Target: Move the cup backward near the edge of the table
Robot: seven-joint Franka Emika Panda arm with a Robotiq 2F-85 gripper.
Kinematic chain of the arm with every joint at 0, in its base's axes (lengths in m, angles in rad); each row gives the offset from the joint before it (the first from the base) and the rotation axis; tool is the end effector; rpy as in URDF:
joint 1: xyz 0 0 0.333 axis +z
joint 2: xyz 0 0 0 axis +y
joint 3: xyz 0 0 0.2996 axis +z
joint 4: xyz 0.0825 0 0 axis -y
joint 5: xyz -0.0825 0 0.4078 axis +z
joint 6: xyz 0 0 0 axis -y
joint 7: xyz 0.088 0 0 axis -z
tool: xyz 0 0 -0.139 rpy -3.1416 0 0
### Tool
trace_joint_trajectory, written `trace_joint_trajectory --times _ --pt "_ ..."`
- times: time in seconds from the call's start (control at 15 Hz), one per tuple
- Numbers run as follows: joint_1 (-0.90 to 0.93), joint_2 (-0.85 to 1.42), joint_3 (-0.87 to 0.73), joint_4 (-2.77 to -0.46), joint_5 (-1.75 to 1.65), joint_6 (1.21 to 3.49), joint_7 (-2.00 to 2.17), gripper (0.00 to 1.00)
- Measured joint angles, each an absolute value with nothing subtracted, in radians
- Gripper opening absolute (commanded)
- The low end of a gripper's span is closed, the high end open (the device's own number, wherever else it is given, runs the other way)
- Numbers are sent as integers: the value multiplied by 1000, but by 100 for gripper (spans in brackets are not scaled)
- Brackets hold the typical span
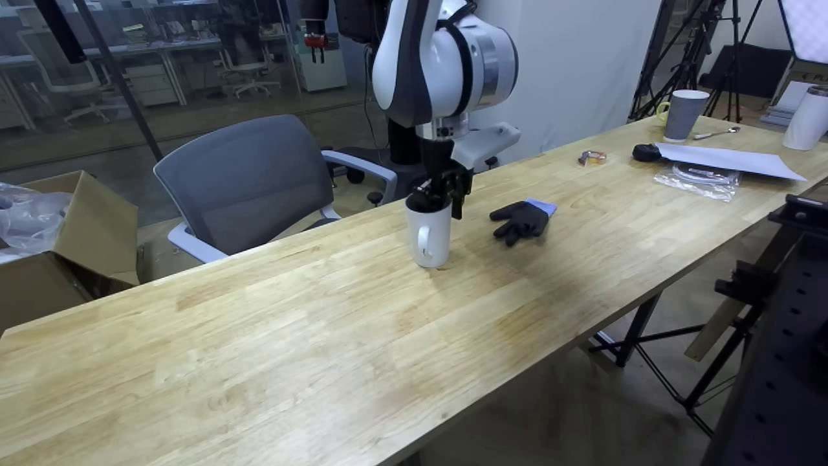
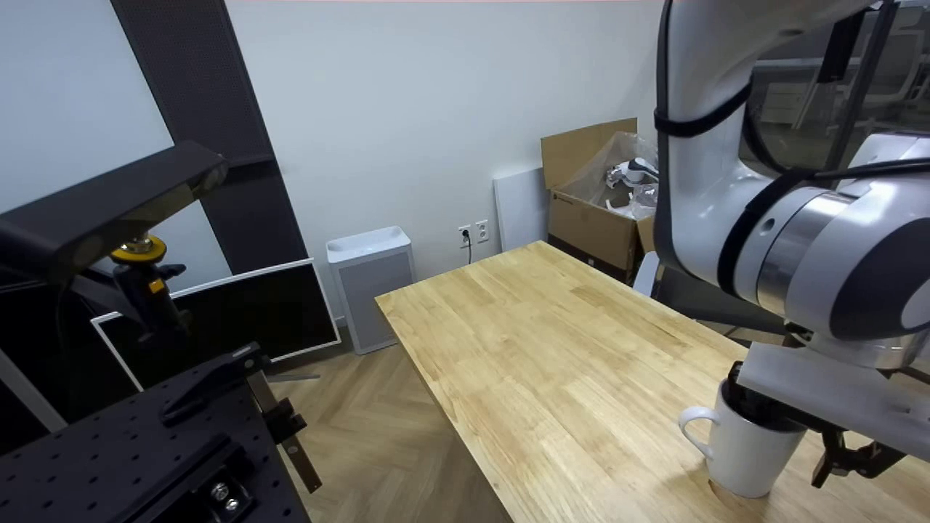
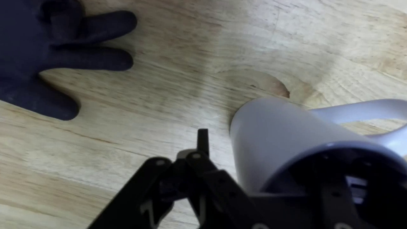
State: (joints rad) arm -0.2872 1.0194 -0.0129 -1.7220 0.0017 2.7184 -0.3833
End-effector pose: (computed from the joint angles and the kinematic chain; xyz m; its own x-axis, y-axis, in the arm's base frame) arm 0.5903 -0.1833 -0.0647 0.9958 0.0875 -0.0251 0.0876 -0.9962 0.0010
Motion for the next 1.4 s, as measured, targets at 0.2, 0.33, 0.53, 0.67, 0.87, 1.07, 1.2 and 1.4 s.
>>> trace_joint_trajectory --times 0.2,0.33,0.53,0.67,0.87,1.07,1.2,1.4 --pt "-277 1031 -22 -1712 -3 2712 -371 11" --pt "-274 1033 -26 -1707 -3 2705 -366 1" --pt "-269 1033 -26 -1689 -3 2686 -348 1" --pt "-265 1033 -31 -1675 -3 2668 -341 2" --pt "-264 1029 -37 -1648 -3 2643 -336 2" --pt "-264 1012 -38 -1627 -3 2620 -333 2" --pt "-264 993 -38 -1619 -3 2608 -331 2" --pt "-265 959 -38 -1616 -2 2583 -329 2"
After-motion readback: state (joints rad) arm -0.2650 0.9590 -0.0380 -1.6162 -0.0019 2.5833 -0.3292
